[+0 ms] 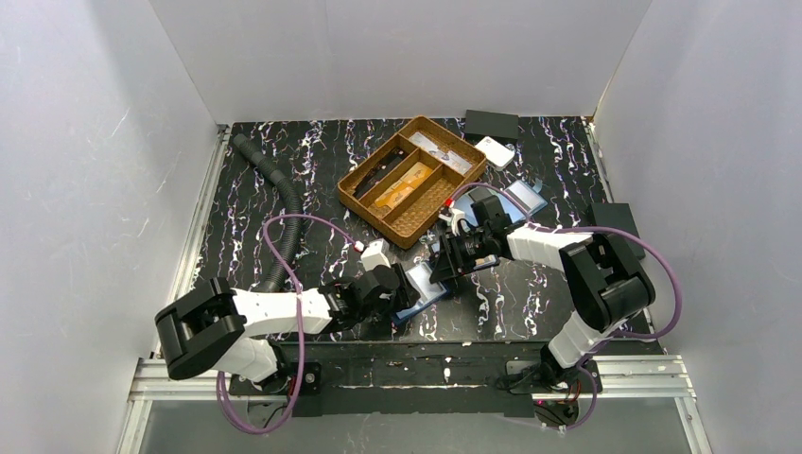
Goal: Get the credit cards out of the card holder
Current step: Remove the credit card from the card holder.
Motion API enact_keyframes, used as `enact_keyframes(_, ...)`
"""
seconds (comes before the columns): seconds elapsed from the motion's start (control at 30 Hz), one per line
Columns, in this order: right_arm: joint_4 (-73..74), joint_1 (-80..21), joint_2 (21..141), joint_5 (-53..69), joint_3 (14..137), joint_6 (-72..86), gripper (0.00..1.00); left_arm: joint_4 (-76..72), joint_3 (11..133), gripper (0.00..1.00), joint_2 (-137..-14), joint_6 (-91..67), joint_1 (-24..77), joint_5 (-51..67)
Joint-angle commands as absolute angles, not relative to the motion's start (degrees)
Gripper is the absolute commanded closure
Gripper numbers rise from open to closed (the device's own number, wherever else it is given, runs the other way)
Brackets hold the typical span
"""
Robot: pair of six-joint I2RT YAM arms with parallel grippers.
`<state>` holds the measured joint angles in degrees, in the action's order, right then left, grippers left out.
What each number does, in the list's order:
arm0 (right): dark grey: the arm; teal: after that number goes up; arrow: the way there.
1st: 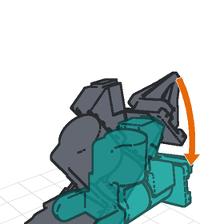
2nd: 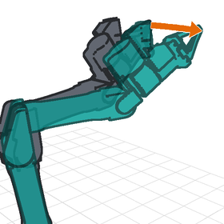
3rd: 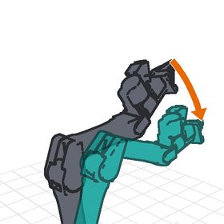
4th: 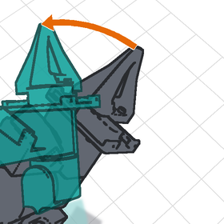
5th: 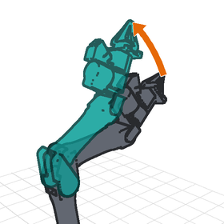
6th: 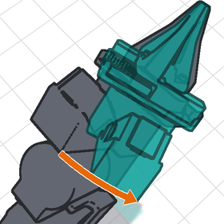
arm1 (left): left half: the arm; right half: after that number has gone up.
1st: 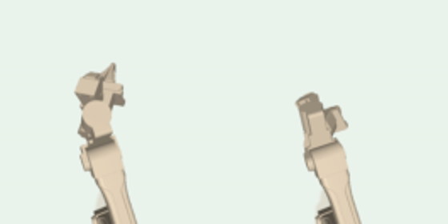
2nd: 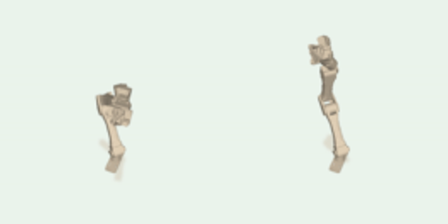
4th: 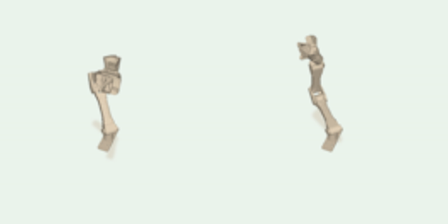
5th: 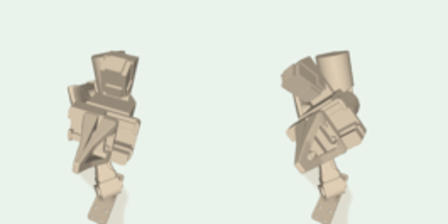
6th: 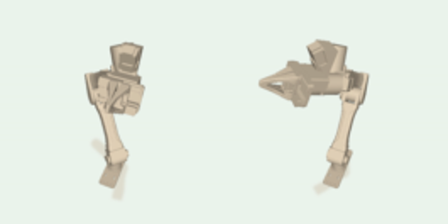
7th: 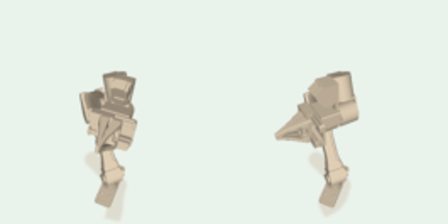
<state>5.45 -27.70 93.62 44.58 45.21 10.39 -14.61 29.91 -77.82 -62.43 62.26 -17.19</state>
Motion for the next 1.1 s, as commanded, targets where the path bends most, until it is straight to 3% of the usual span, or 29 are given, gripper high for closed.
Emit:
enact_keyframes(0.0, 4.55, -28.03, 94.23, 43.88, 45.59, 10.65, 0.53, -15.10, 31.11, 0.61, -78.85, -62.36, 61.47, -19.42)
enact_keyframes(0.37, 5.21, -28.12, 95.50, 46.75, 46.05, 10.55, 0.60, -16.62, 31.03, 0.72, -83.52, -61.61, 59.44, -18.17)
enact_keyframes(0.63, 7.62, -28.39, 97.38, 43.76, 47.06, 8.68, 0.60, -17.92, 30.41, 0.75, -85.96, -61.70, 58.98, -16.99)
enact_keyframes(0.7, 7.56, -28.63, 97.49, 48.51, 47.28, 8.53, 0.59, -18.75, 30.15, 0.76, -87.43, -61.92, 58.80, -16.21)
enact_keyframes(0.83, 6.36, -29.74, 96.93, 54.54, 47.29, 8.91, 0.78, -19.91, 29.76, 0.78, -88.15, -61.90, 58.72, -14.93)
enact_keyframes(0.93, 6.68, -30.13, 98.66, 54.50, 47.59, 9.11, 0.80, -21.18, 28.72, 0.78, -87.20, -62.00, 58.71, -13.80)
enact_keyframes(1.0, 8.51, -30.19, 97.54, 51.47, 48.56, 6.96, 0.99, -21.94, 27.50, 0.74, -85.19, -62.41, 58.71, -12.91)
enact_keyframes(1.07, 8.86, -30.16, 96.87, 50.54, 48.68, 6.32, 0.99, -22.34, 26.73, 0.67, -83.23, -62.86, 58.71, -12.61)
